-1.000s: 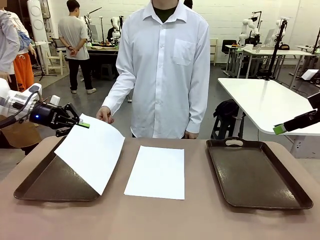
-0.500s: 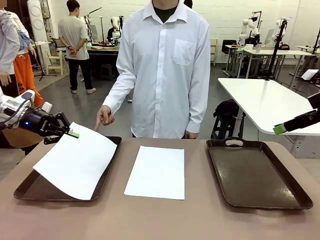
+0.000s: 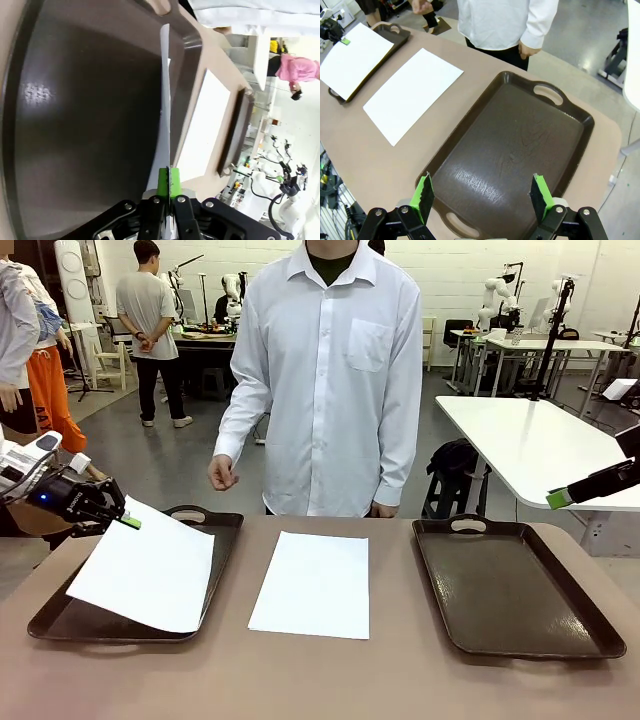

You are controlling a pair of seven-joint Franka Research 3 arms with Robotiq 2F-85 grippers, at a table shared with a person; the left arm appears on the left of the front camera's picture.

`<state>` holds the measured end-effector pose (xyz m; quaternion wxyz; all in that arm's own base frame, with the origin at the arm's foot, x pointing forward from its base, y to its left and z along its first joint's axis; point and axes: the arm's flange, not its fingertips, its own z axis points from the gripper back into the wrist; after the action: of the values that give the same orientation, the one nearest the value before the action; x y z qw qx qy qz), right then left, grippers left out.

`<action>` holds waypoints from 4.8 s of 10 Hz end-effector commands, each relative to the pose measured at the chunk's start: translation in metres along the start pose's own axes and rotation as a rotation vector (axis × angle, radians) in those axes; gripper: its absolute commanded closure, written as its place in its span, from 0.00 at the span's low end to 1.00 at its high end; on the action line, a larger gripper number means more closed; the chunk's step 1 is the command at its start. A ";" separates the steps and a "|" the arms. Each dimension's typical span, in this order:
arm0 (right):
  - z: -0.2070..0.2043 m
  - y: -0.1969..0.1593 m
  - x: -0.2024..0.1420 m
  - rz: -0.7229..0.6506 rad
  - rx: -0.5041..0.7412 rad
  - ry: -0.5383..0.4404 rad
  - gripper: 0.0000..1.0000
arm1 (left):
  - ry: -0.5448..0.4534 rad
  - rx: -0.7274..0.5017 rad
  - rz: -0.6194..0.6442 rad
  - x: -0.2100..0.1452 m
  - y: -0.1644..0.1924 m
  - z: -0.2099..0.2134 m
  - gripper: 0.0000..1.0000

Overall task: Sort the A4 documents.
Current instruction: Place the A4 Paper in the designated Handle tray.

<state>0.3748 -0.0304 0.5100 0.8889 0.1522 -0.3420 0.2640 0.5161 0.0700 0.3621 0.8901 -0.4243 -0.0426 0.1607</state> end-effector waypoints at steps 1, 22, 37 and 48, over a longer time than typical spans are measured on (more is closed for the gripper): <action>-0.003 -0.002 -0.001 0.003 0.017 -0.006 0.00 | 0.023 0.028 -0.028 0.012 0.006 -0.006 0.99; -0.003 -0.002 -0.001 0.003 0.017 -0.006 0.00 | 0.239 0.145 -0.094 0.079 0.011 -0.034 0.43; -0.003 -0.002 -0.001 0.003 0.017 -0.006 0.00 | 0.202 0.698 -0.172 0.070 -0.052 -0.054 0.00; -0.003 -0.002 -0.001 0.003 0.017 -0.006 0.00 | 0.105 0.700 -0.240 0.055 -0.087 -0.032 0.00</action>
<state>0.3748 -0.0301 0.5099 0.8890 0.1523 -0.3414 0.2644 0.5922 0.0106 0.4031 0.9941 -0.0998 0.0115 0.0415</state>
